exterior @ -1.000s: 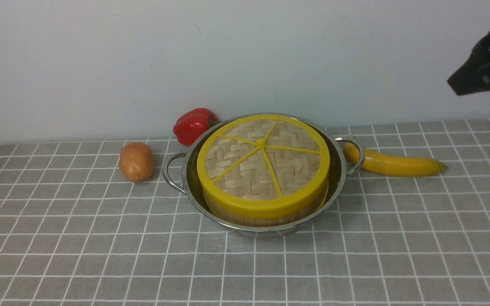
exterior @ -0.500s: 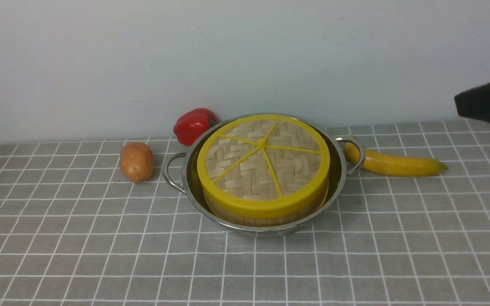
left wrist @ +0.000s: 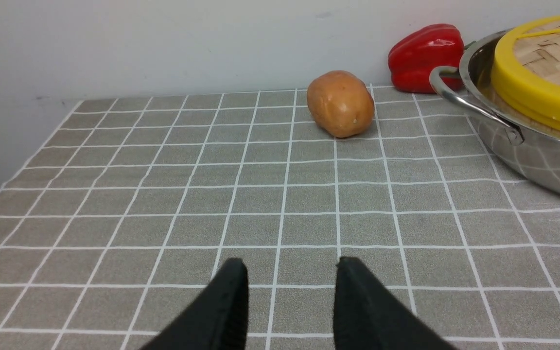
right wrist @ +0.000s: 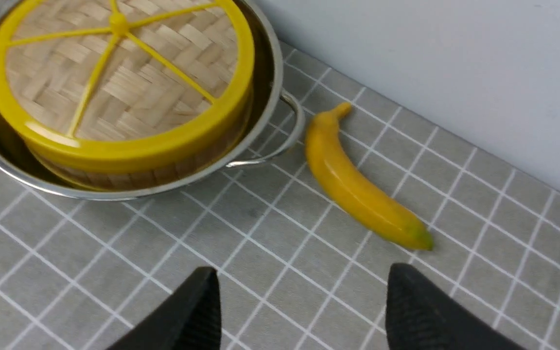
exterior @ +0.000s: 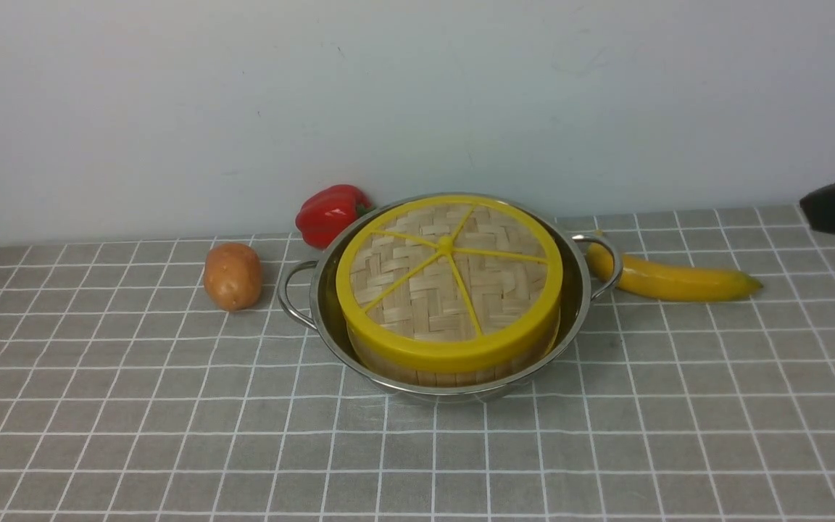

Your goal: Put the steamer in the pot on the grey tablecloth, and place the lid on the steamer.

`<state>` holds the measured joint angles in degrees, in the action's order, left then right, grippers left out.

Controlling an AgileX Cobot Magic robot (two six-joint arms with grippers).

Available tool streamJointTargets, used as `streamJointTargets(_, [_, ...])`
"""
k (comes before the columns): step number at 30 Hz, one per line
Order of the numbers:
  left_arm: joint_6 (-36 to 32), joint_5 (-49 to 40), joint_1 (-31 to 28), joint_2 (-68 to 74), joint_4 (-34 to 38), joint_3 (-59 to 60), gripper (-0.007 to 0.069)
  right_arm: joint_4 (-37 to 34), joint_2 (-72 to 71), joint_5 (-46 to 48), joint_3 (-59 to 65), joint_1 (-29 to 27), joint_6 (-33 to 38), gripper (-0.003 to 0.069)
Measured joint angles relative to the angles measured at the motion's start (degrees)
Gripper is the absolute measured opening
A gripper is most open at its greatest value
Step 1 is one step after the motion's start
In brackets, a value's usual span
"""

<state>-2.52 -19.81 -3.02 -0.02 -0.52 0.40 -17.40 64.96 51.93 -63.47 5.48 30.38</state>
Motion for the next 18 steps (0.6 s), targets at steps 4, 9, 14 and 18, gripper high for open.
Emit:
streamJointTargets(4, [0.0, 0.0, 0.0, 0.0, 0.0, 0.0, 0.0243, 4.05, 0.0, -0.96, 0.0, 1.99, 0.85, 0.0444])
streamJointTargets(9, [0.0, 0.0, 0.0, 0.0, 0.0, 0.0, 0.0243, 0.03, -0.11, -2.38, 1.02, 2.44, -1.42, 0.0442])
streamJointTargets(14, [0.0, 0.0, 0.0, 0.0, 0.0, 0.0, 0.0243, -4.83, -0.52, -2.96, 6.44, 2.49, -1.52, 0.0442])
streamJointTargets(18, [0.0, 0.0, 0.0, 0.0, 0.0, 0.0, 0.0243, -5.25, -1.14, -3.46, 9.82, 2.49, -1.52, 0.0442])
